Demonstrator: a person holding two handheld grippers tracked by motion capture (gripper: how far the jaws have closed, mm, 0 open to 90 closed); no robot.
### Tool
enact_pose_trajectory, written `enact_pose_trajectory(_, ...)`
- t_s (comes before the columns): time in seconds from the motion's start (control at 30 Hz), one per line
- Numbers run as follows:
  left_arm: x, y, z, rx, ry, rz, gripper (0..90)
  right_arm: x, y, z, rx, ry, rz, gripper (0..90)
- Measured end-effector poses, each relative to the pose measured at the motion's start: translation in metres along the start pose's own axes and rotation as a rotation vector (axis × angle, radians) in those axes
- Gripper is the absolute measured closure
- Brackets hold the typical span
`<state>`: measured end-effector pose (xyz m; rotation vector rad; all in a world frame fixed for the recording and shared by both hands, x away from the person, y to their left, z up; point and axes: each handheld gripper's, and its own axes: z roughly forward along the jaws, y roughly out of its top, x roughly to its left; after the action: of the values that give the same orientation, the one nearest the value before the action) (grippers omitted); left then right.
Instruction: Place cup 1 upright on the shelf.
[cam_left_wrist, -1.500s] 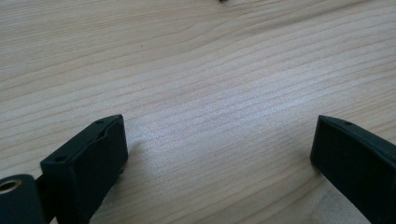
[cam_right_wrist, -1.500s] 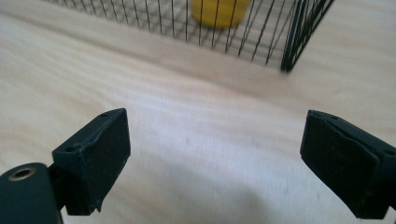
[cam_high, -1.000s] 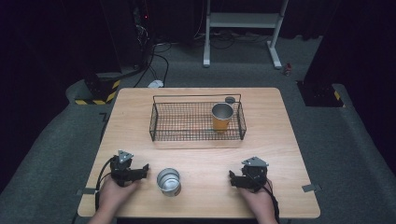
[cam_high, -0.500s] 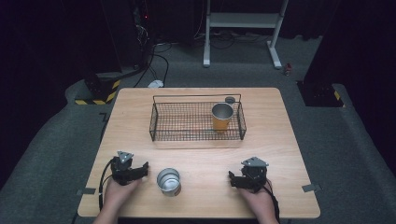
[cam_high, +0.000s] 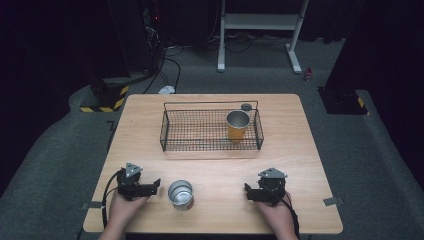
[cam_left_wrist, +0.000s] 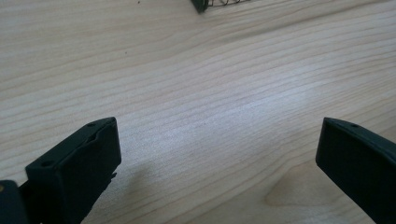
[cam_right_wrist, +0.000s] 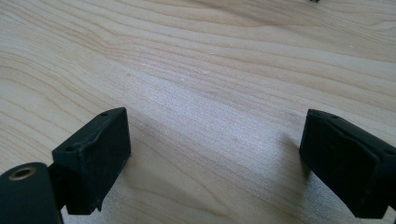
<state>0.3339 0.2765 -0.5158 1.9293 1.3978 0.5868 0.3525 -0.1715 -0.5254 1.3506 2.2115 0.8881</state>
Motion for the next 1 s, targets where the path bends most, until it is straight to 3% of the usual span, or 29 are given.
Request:
enact_pose_trajectory(0.13,-0.003,0.002,-0.007,-0.016,-0.023,0.009,0.6,0.000,0.000,0.000,0.000,0.000,0.000,8.6)
enact_pose_trajectory(0.4,-0.004,0.007,-0.016,-0.044,-0.067,-0.013,0.6,0.000,0.000,0.000,0.000,-0.001,-0.001,8.7)
enact_pose_trajectory(0.87,-0.012,0.011,-0.024,-0.060,-0.065,0.025,0.6,0.000,0.000,0.000,-0.001,-0.005,0.001,8.8)
enact_pose_trajectory(1.0,-0.013,0.013,-0.028,-0.086,-0.059,0.031,0.6,0.000,0.000,0.000,-0.001,-0.005,0.002,8.8)
